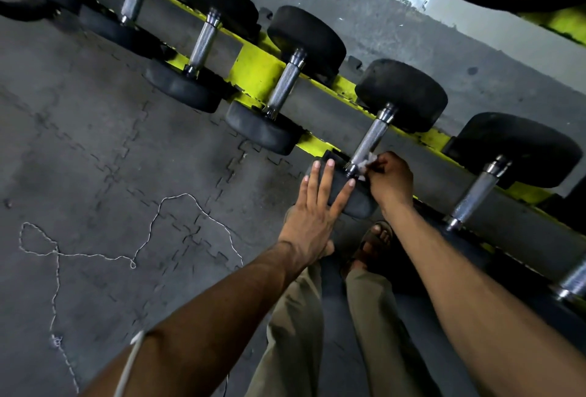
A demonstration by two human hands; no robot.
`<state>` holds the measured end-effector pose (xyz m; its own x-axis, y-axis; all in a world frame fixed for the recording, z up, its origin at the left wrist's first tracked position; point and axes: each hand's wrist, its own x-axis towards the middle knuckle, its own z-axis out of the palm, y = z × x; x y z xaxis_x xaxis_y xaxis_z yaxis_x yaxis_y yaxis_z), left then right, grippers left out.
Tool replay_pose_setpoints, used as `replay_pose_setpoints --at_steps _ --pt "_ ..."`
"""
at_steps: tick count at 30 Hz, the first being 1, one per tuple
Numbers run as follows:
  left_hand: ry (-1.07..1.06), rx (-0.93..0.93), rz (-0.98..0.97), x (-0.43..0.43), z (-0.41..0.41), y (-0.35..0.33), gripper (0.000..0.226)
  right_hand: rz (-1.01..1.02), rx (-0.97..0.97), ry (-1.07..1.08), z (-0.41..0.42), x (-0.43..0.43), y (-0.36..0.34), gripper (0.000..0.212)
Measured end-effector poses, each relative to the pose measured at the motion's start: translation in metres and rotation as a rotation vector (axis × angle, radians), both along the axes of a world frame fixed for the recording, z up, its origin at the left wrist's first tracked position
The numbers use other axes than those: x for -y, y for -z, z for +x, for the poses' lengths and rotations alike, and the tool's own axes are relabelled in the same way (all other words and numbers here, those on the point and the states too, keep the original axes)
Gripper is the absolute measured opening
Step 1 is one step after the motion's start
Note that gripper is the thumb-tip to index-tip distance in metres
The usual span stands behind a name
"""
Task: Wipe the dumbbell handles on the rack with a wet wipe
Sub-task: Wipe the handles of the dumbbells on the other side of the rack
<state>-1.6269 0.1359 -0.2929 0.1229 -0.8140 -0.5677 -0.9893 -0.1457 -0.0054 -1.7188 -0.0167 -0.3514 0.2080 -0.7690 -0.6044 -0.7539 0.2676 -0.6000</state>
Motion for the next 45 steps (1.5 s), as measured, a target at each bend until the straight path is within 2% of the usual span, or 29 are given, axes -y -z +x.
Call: replay_pose_setpoints --at_steps 3,7,10,13,18,20,22,25,27,30,34,36,45 --pt "0.003 -0.003 0.000 -0.001 -0.001 0.000 0.149 0.205 0.246 0.342 0.009 0.015 0.006 0.026" --pt "0.000 -0.001 -0.019 -0.001 0.000 0.003 0.150 0.516 0.703 0.731 0.024 0.055 0.022 0.042" --pt "-0.005 -0.015 -0.004 -0.002 0.001 0.004 0.152 0.677 0.740 0.740 0.022 0.053 0.022 0.050" --pt "0.000 -0.022 0.005 -0.002 -0.001 0.002 0.149 0.781 0.748 0.686 0.019 0.060 0.026 0.046" --pt "-0.009 -0.029 -0.003 0.001 -0.002 0.003 0.147 0.723 0.835 0.851 0.034 0.074 0.033 0.040" --pt "-0.008 -0.027 0.006 0.000 -0.002 0.003 0.146 0.611 0.824 0.847 0.029 0.060 0.036 0.044" --pt "-0.009 -0.025 0.020 -0.001 -0.002 0.002 0.144 0.434 0.717 0.805 0.023 0.049 0.034 0.045" --pt "-0.005 -0.018 0.022 -0.001 0.000 0.003 0.143 0.080 0.441 0.638 0.016 0.042 0.030 0.030" --pt "-0.010 -0.021 0.012 -0.001 0.001 0.004 0.143 -0.213 0.250 0.354 0.011 0.034 0.020 0.021" --pt "-0.017 -0.038 0.002 0.000 0.000 0.005 0.145 -0.510 0.138 -0.013 0.005 0.026 0.008 0.018" --pt "0.001 -0.015 0.004 -0.001 0.001 0.005 0.146 -0.577 0.162 -0.198 0.002 0.027 0.005 0.034" --pt "0.003 -0.011 0.002 -0.002 0.001 0.005 0.148 -0.650 0.175 -0.318 0.003 0.027 0.006 0.036" --pt "0.007 -0.006 -0.004 -0.001 0.001 0.004 0.148 -0.746 0.106 -1.109 -0.011 0.049 0.011 0.050"
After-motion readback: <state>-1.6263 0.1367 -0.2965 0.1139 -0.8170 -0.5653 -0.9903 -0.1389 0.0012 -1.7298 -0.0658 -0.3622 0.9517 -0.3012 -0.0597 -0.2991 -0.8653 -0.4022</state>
